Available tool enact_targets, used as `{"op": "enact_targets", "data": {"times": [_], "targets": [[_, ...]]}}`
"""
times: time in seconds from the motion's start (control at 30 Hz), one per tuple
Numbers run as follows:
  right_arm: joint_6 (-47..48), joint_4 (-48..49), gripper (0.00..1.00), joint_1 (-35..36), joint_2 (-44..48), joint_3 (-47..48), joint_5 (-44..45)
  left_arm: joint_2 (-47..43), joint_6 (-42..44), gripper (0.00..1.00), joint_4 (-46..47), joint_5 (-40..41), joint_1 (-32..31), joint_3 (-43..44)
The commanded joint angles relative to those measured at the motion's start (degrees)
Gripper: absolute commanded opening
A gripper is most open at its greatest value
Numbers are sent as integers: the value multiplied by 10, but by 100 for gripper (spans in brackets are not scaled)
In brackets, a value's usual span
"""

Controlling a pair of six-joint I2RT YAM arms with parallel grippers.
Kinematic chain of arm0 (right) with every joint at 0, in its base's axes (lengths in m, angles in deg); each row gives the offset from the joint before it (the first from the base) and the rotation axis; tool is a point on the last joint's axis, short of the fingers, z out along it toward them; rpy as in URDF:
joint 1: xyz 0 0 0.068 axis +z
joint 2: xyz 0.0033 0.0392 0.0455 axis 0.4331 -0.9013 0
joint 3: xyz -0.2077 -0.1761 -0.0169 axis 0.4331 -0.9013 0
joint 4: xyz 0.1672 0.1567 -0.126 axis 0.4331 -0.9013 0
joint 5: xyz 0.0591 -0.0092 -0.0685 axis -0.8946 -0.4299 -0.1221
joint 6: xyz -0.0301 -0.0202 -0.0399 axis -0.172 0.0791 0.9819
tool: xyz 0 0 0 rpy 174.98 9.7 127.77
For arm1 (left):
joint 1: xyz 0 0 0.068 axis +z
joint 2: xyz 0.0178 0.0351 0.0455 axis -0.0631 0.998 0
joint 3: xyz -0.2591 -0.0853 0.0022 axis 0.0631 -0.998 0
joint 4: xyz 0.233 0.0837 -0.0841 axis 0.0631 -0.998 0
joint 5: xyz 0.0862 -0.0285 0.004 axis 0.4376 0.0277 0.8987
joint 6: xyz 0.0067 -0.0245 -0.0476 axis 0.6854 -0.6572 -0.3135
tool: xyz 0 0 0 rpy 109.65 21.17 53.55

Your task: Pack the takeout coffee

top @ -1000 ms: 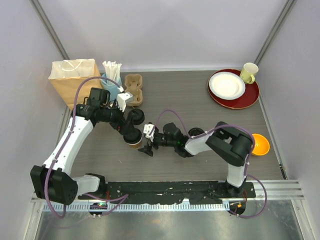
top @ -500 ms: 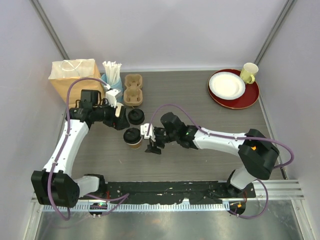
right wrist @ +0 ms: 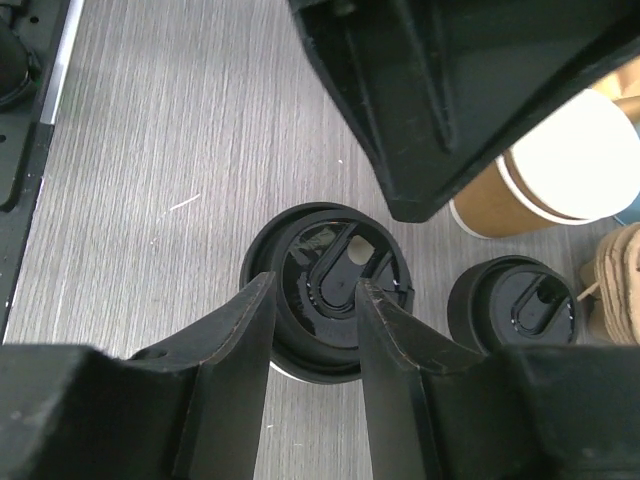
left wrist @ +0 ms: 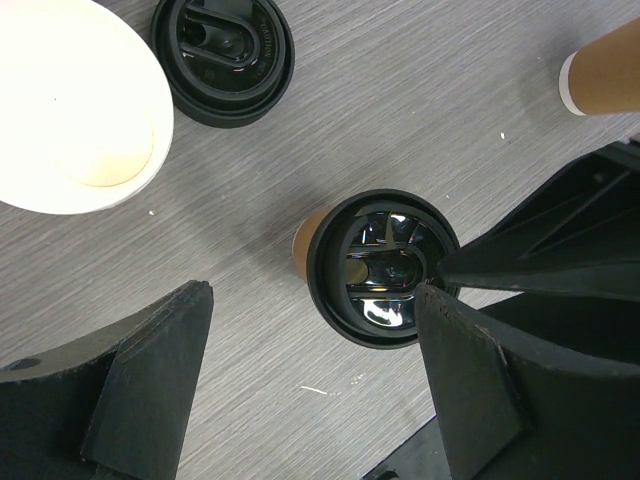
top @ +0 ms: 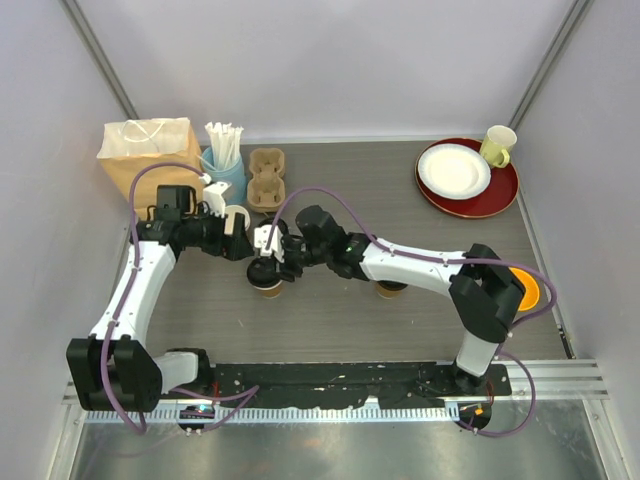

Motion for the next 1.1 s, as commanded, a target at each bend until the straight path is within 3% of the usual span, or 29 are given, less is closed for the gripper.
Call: {"op": "enact_targets", "data": {"times": [0.0, 0.57, 0.73, 0.8, 1.07], "targets": [[27, -10, 44, 11, -9, 19, 6, 7, -7, 86, 25, -21, 6, 1], [51, -63, 43, 12, -51, 3, 43, 8, -5, 84, 22, -33, 6, -3], [62, -84, 43, 14, -55, 1, 46, 13, -5, 77, 19, -52, 6, -9], [62, -83, 45, 15, -50, -3, 43, 13, -3, 73, 17, -69, 6, -13], [81, -89, 52, 14, -58, -9, 66, 26, 6, 76, 21, -62, -10, -39]]}}
